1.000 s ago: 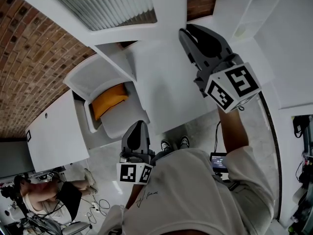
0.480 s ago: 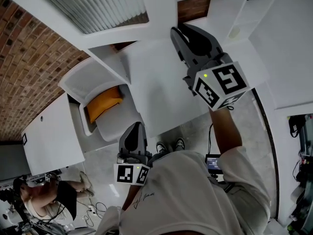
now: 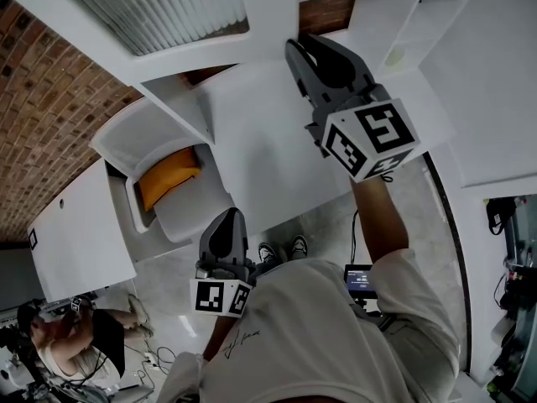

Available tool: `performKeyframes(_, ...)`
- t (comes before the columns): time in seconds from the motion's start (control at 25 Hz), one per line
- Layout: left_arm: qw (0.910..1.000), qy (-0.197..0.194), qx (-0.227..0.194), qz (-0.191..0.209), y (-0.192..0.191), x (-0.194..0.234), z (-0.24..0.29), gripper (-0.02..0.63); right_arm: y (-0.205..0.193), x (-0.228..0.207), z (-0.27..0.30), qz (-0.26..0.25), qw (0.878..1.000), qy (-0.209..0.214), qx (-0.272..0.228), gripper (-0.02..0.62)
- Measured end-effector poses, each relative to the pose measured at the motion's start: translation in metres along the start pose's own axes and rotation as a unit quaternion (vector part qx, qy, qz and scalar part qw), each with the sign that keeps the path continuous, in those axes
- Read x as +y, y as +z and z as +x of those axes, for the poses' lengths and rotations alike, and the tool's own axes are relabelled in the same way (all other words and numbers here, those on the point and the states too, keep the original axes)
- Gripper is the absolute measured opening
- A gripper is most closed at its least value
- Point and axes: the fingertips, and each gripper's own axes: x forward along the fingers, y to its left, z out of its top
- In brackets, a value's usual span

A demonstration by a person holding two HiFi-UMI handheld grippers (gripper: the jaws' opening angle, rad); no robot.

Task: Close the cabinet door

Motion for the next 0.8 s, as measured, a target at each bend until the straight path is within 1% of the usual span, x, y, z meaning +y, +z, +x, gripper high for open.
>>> performKeyframes(0.56,0.9999,0.008,-0.003,0.008,0.004,0.003,-0.001,0.017,-0.002,-0.009,0.009,-0.002,1.000,-0.009,0.000,0.074)
performKeyframes(0.8,0.9999,0.010,-0.006,-0.002,0.005,0.005,0.000,0.017,-0.003,-0.011,0.015,-0.007,1.000,-0.013,0.002,0.074)
